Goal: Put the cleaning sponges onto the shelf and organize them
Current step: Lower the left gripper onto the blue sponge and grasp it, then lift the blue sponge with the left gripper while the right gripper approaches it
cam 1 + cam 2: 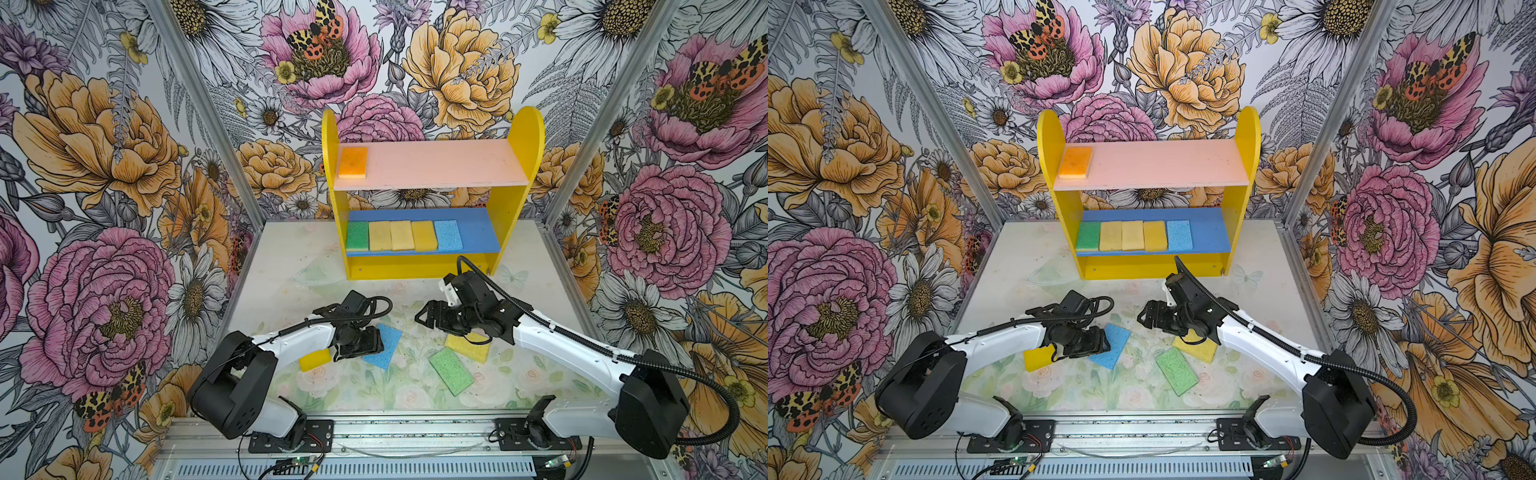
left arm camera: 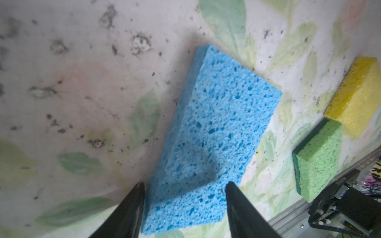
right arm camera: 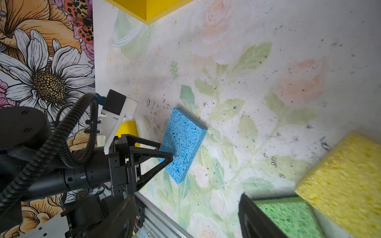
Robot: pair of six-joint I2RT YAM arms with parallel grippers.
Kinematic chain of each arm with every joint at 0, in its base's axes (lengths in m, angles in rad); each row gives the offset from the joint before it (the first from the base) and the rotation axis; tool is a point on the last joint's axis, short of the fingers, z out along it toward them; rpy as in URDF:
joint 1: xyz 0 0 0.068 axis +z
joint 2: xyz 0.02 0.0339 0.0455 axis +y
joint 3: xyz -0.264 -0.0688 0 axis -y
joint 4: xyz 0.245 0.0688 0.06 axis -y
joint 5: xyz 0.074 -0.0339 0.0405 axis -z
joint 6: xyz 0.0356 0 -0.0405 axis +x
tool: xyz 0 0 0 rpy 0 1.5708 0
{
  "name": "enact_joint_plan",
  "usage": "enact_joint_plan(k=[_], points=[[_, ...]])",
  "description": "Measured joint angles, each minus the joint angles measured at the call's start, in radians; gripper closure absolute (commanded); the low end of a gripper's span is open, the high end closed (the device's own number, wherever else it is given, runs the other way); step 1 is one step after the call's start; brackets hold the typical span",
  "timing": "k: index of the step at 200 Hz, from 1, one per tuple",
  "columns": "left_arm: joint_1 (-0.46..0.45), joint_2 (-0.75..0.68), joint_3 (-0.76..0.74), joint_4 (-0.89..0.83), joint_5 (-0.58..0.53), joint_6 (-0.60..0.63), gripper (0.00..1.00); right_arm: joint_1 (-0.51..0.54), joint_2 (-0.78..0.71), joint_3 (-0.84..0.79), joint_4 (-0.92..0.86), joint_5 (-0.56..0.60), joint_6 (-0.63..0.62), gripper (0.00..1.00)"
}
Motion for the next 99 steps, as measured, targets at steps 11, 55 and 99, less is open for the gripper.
enact_joint_plan(k=[11, 55, 99], points=[[-0.003, 0.005, -0.003, 0.003, 0.000, 0.003, 0.56, 0.000, 0.000, 0.000, 0.000, 0.000, 0.000, 0.21], [-0.011, 0.004, -0.029, 0.029, 0.018, -0.010, 0.87, 0.000, 0.000, 0.000, 0.001, 0.000, 0.000, 0.21], [0.011, -0.076, -0.087, 0.104, 0.100, -0.080, 0.92, 0.010, 0.000, 0.000, 0.001, 0.000, 0.000, 0.21]])
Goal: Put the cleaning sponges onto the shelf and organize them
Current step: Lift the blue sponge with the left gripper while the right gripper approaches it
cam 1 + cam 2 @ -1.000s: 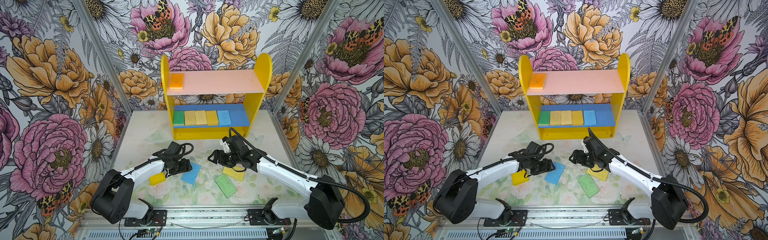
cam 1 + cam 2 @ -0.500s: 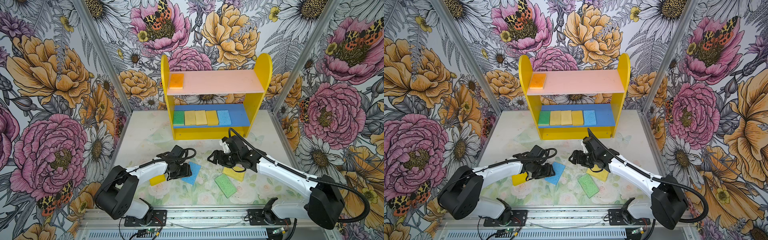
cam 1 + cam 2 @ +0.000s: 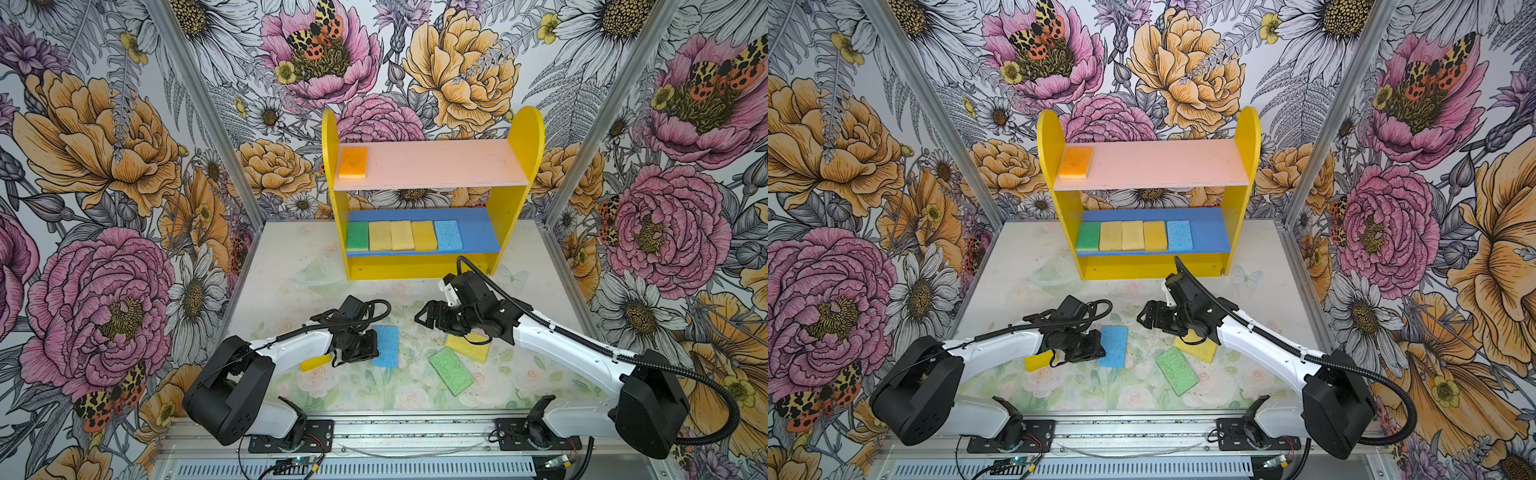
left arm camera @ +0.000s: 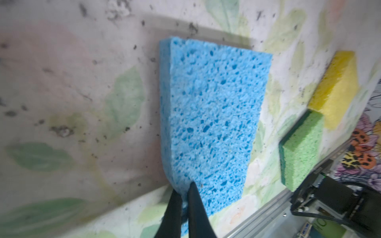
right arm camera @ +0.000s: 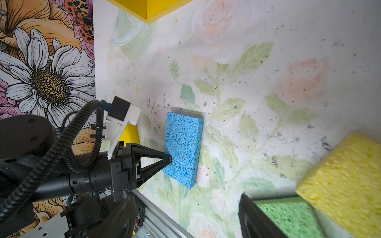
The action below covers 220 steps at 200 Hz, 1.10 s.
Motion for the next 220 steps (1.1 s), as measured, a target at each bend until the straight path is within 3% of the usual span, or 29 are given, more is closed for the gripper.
enact_joint_plan(k=[64, 117, 175, 220], points=[[0.030, -0.294, -0.042, 0.201, 0.025, -0.229, 0.92, 0.068, 0.003, 0.030, 0.023, 0.001, 0.002, 0.30], [0.030, -0.360, -0.042, 0.212, 0.024, -0.291, 0.91, 0.149, 0.058, 0.131, 0.061, 0.008, 0.008, 0.41], [0.042, -0.408, -0.047, 0.212, 0.021, -0.317, 0.91, 0.179, 0.077, 0.135, 0.074, 0.027, 0.013, 0.53], [0.052, -0.441, -0.058, 0.206, 0.021, -0.320, 0.91, 0.187, 0.077, 0.135, 0.076, 0.048, 0.022, 0.51]])
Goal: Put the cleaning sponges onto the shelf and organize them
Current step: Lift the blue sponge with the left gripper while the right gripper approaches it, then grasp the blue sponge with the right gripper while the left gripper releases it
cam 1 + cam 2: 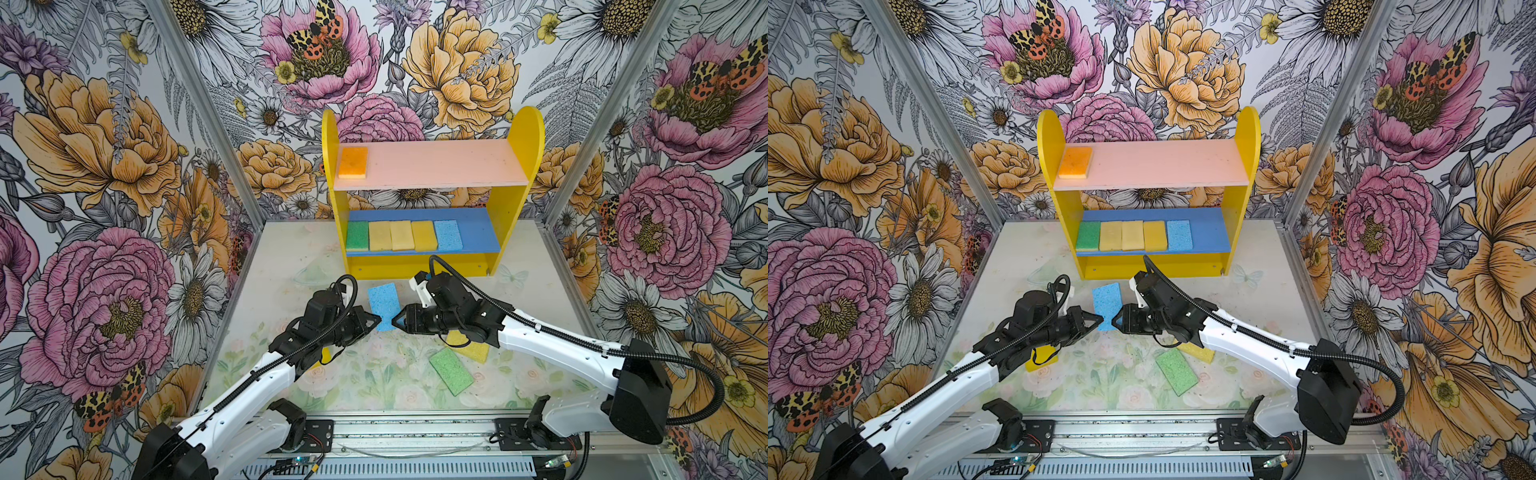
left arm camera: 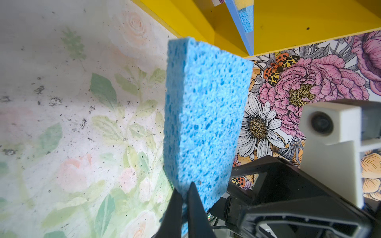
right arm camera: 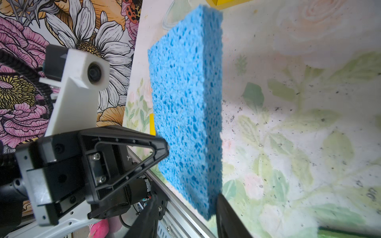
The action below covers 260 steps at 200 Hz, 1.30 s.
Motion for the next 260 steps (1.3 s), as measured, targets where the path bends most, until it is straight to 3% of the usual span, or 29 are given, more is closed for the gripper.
enact_joint_plan(k=[47, 70, 95, 142, 162, 177, 217, 260], points=[[0.004, -0.023, 0.000, -0.001, 0.000, -0.001, 0.91, 0.000, 0.000, 0.000, 0.002, 0.031, 0.016, 0.50], [0.004, -0.023, 0.000, -0.001, 0.000, -0.006, 0.91, 0.000, 0.000, 0.000, 0.002, 0.035, 0.015, 0.56], [0.004, -0.023, 0.000, -0.001, 0.000, -0.012, 0.91, 0.002, 0.000, 0.000, 0.006, 0.042, 0.024, 0.67], [0.004, -0.034, -0.004, 0.000, 0.001, -0.026, 0.88, 0.011, -0.002, 0.000, 0.016, 0.053, 0.032, 1.00], [0.005, -0.034, -0.005, 0.000, 0.003, -0.032, 0.66, 0.011, -0.010, 0.000, 0.017, 0.056, 0.031, 1.00], [0.014, -0.039, -0.005, -0.008, 0.010, -0.018, 0.40, 0.011, -0.018, 0.002, 0.016, 0.057, 0.030, 1.00], [0.085, -0.125, 0.039, -0.136, 0.017, 0.025, 0.02, 0.004, -0.021, 0.099, -0.028, 0.068, -0.011, 1.00], [0.191, -0.285, 0.169, -0.276, 0.014, 0.087, 0.01, -0.026, -0.012, 0.328, -0.087, 0.080, -0.087, 1.00]])
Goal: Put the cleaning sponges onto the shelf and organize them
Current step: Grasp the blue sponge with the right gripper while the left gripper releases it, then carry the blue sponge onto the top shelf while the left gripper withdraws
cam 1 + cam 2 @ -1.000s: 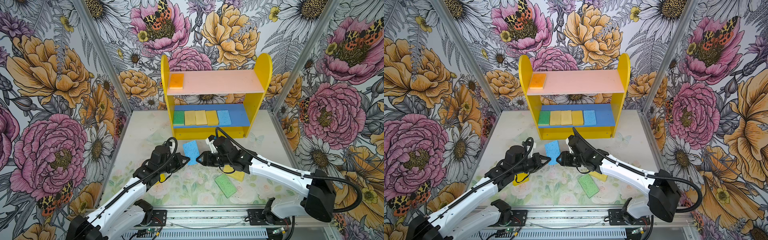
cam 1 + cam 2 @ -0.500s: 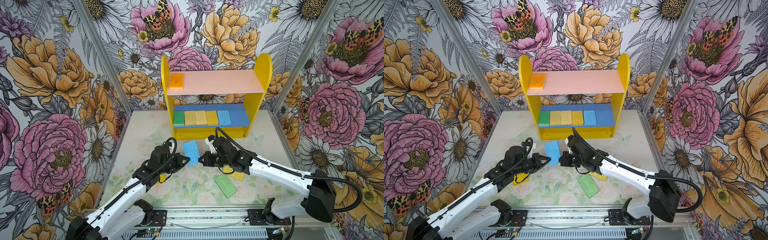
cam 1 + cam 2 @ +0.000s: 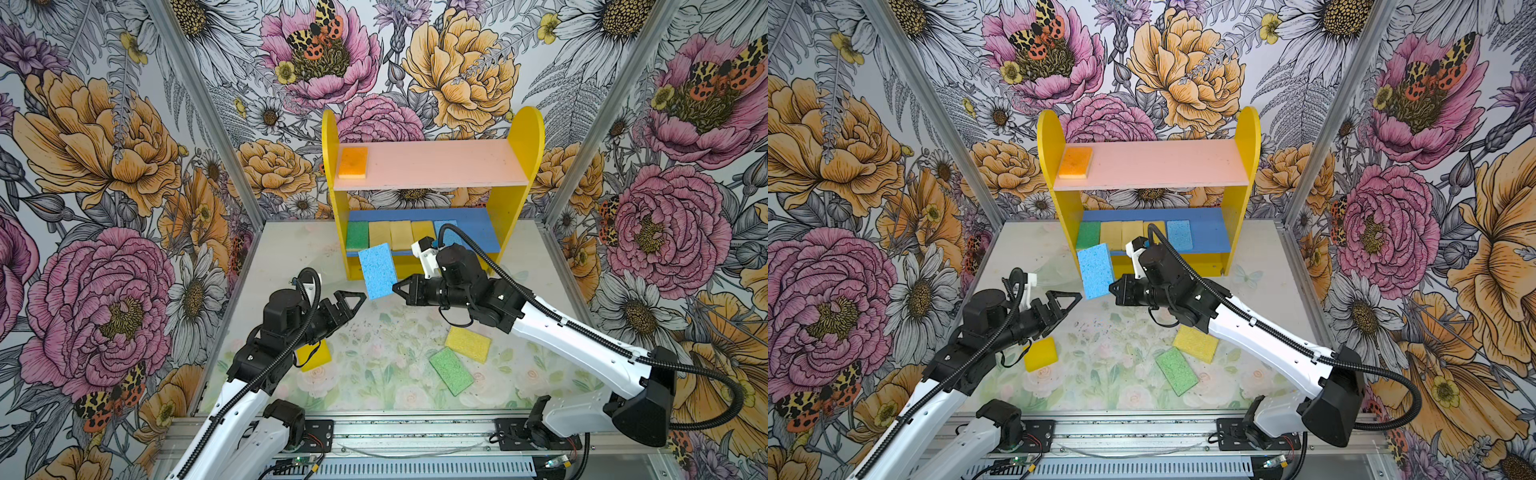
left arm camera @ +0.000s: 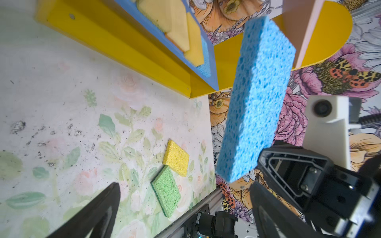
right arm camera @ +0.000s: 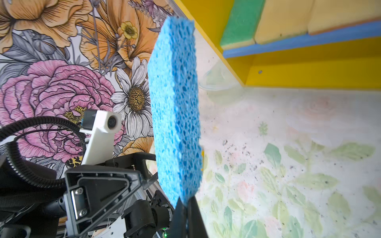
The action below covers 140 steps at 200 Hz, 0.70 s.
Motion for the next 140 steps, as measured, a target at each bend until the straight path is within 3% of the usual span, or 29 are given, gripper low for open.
enact_joint_plan(k=[64, 140], points=[[0.110, -0.150, 0.043, -0.201, -0.059, 0.063, 0.01, -0.127, 0.202, 0.477, -0.083, -0.013, -0.081, 1.00], [0.151, -0.123, 0.042, -0.273, -0.019, 0.129, 0.01, -0.311, 0.633, 1.110, -0.172, -0.121, -0.062, 1.00]])
